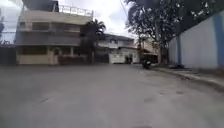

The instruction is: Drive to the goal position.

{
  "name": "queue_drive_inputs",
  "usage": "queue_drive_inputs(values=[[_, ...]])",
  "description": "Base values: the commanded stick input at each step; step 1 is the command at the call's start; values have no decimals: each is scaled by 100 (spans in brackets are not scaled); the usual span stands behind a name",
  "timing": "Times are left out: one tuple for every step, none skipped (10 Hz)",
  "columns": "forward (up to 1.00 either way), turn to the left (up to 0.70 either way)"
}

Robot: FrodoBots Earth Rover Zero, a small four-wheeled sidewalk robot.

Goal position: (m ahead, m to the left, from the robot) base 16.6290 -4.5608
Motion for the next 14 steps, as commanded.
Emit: queue_drive_inputs(values=[[100, -3], [100, -3], [100, -3], [100, -12], [100, -38], [100, -40], [100, -34], [100, -22], [100, -6], [100, -1], [100, -2], [100, -2], [100, -2], [100, -2]])
